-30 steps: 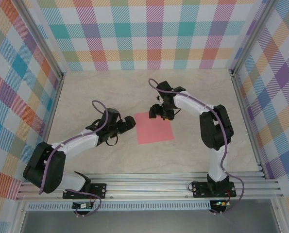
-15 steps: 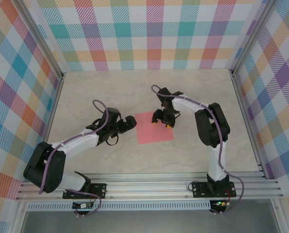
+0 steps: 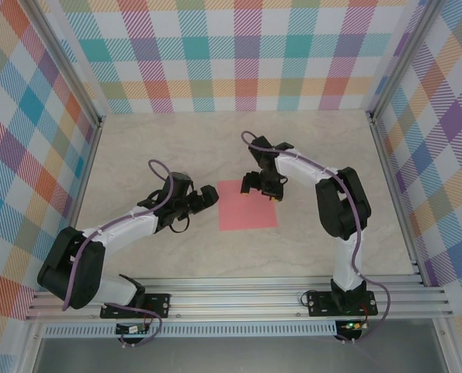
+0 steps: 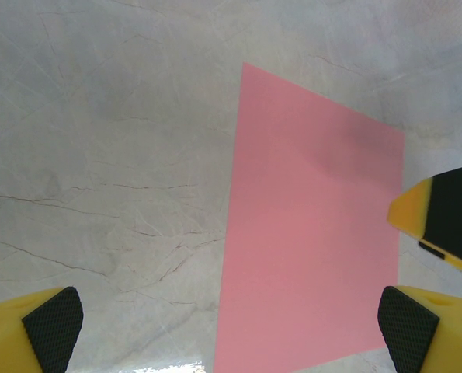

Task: Fold a paper plane with a square sheet of paper (pick it up from the middle)
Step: Fold the square sheet of paper in half at the center of the table.

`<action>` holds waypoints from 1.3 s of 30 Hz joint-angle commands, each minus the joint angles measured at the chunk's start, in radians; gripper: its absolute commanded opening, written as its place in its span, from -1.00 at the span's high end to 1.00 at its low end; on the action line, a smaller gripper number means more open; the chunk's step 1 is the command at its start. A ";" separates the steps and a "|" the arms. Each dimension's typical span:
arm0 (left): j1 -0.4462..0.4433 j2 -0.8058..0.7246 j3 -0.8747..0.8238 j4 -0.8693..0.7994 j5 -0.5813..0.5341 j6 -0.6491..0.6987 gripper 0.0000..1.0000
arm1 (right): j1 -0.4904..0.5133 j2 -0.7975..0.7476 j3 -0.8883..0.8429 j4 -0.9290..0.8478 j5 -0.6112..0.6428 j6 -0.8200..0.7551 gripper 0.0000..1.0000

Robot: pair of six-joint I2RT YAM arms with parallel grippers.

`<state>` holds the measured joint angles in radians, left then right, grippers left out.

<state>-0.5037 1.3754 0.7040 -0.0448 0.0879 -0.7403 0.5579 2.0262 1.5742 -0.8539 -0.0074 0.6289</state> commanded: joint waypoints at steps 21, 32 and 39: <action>-0.015 0.018 0.021 0.023 0.018 0.017 -1.00 | 0.108 0.225 0.275 -0.230 0.092 -0.106 -0.99; -0.015 0.026 0.021 0.024 0.020 0.017 -1.00 | 0.109 0.284 0.291 -0.261 0.099 -0.085 -0.99; -0.015 0.019 0.016 0.010 0.017 0.016 -1.00 | 0.110 0.298 0.235 -0.242 0.108 -0.063 -0.99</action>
<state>-0.5037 1.3941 0.7040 -0.0257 0.0963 -0.7399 0.6670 2.2894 1.8477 -1.0668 0.0856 0.5426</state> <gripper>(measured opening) 0.998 0.998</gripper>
